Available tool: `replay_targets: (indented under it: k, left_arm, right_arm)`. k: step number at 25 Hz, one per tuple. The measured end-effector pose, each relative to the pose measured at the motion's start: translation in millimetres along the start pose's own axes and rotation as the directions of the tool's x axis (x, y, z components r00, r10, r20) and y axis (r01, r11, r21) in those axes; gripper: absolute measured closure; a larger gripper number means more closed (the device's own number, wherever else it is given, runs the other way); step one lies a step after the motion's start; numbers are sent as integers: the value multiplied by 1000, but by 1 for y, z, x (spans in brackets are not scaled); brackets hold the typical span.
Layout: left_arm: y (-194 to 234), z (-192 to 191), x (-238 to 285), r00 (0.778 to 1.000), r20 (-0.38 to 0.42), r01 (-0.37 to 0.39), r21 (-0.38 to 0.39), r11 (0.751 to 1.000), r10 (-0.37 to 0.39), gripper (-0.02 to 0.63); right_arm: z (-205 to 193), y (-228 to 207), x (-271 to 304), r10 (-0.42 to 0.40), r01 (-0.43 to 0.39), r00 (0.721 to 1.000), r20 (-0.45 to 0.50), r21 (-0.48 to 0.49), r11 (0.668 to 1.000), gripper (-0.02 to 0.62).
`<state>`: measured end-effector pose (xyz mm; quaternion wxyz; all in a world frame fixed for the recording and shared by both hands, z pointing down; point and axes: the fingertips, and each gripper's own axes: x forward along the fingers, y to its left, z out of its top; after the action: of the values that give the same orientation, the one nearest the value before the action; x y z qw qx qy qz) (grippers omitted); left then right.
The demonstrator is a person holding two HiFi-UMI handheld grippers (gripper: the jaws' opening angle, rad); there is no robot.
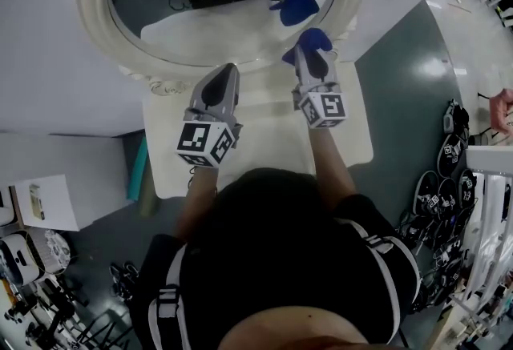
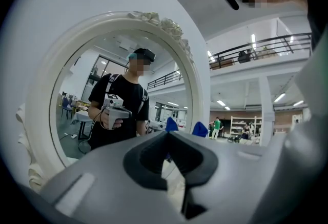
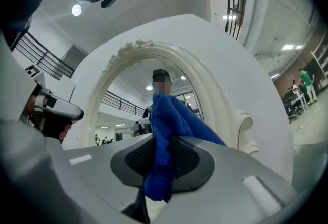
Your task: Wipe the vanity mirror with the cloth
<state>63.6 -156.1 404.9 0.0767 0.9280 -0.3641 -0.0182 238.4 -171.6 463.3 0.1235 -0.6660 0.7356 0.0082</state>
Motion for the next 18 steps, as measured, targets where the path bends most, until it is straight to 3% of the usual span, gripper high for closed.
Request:
replay_targets:
  k: [8,18]
  left_arm:
    - [13,7,24,999,-34,-15,4,1000,15,600]
    - [29,3,57,996,-69,-49,-4,999,49,600]
  right_arm:
    - [-1,-21,30,-14,14,1000,-1,54,998,526]
    - [6,-23,49,22,-23,999,38,46,999,528]
